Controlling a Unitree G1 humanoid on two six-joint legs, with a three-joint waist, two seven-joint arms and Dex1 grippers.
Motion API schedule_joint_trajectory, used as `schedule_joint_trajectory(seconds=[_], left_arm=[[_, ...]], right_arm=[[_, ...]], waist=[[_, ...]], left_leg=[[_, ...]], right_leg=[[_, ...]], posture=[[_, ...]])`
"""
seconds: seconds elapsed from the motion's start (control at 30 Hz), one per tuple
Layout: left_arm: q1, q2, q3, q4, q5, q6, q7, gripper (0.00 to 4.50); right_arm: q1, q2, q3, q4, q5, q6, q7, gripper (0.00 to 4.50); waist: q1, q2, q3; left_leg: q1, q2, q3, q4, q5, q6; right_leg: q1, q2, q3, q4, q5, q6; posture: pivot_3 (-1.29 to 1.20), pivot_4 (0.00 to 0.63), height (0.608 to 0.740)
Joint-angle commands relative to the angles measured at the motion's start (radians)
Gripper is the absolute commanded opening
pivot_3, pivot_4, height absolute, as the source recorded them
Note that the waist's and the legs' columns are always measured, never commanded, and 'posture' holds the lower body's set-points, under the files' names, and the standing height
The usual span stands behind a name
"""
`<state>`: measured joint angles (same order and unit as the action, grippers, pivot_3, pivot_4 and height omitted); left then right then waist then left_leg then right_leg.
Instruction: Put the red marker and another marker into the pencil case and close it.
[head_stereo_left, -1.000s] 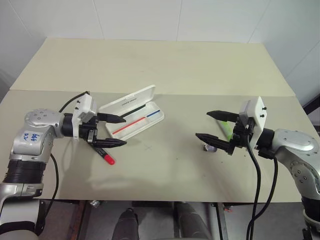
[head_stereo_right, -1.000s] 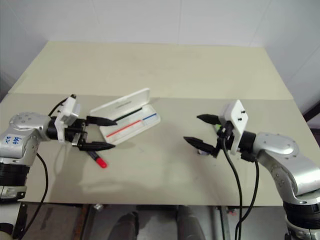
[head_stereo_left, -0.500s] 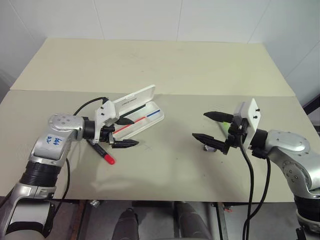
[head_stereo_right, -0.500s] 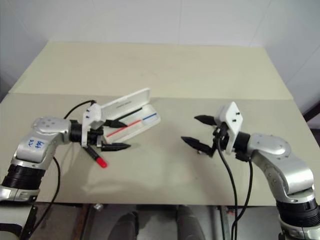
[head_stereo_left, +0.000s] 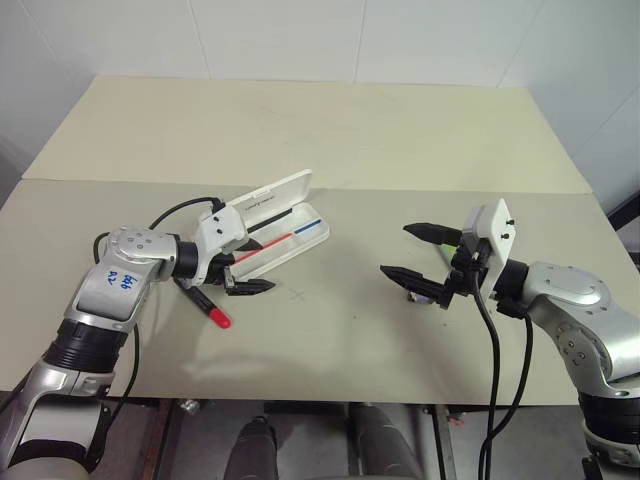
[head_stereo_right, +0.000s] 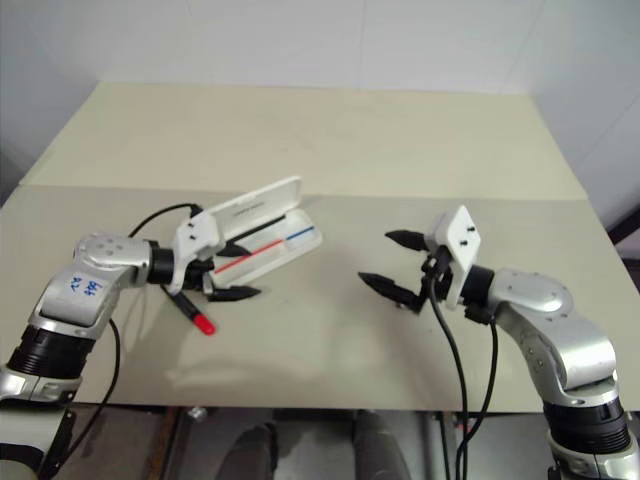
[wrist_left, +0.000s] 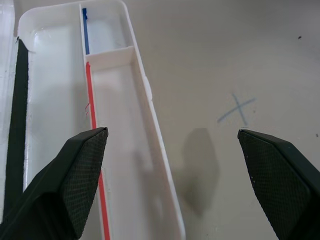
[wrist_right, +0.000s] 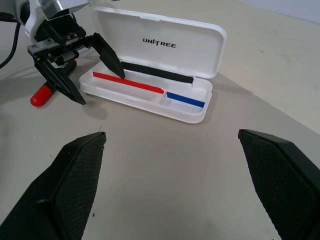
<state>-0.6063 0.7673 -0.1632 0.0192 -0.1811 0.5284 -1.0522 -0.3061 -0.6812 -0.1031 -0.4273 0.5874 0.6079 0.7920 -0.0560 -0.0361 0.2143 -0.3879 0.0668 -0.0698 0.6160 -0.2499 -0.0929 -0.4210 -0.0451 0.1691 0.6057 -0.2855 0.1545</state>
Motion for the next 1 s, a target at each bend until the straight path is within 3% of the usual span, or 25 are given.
schedule_joint_trajectory(seconds=[0.03, 0.67, 1.0], left_arm=[[-0.028, 0.014, -0.022, 0.001, 0.022, -0.026, -0.032, 4.47], [-0.167, -0.005, -0.136, 0.174, 0.179, -0.102, -0.086, 4.47], [-0.192, -0.017, -0.208, 0.216, 0.247, -0.124, -0.146, 4.47]], right_arm=[[0.002, 0.007, -0.006, -0.024, 0.003, -0.019, -0.005, 4.50], [-0.001, 0.008, -0.006, -0.037, 0.011, -0.006, -0.009, 4.50], [-0.048, -0.047, -0.018, -0.009, 0.036, 0.028, 0.034, 4.50]], waist=[[0.000, 0.000, 0.000], [0.000, 0.000, 0.000], [0.000, 0.000, 0.000]], left_leg=[[0.000, 0.000, 0.000, 0.000, 0.000, 0.000], [0.000, 0.000, 0.000, 0.001, 0.000, 0.000], [0.000, 0.000, 0.000, 0.001, 0.000, 0.000]], right_leg=[[0.000, 0.000, 0.000, 0.000, 0.000, 0.000], [0.000, 0.000, 0.000, 0.001, 0.000, 0.000], [0.000, 0.000, 0.000, 0.001, 0.000, 0.001]], posture=[[0.00, 0.150, 0.740], [0.00, 0.150, 0.740], [0.00, 0.150, 0.740]])
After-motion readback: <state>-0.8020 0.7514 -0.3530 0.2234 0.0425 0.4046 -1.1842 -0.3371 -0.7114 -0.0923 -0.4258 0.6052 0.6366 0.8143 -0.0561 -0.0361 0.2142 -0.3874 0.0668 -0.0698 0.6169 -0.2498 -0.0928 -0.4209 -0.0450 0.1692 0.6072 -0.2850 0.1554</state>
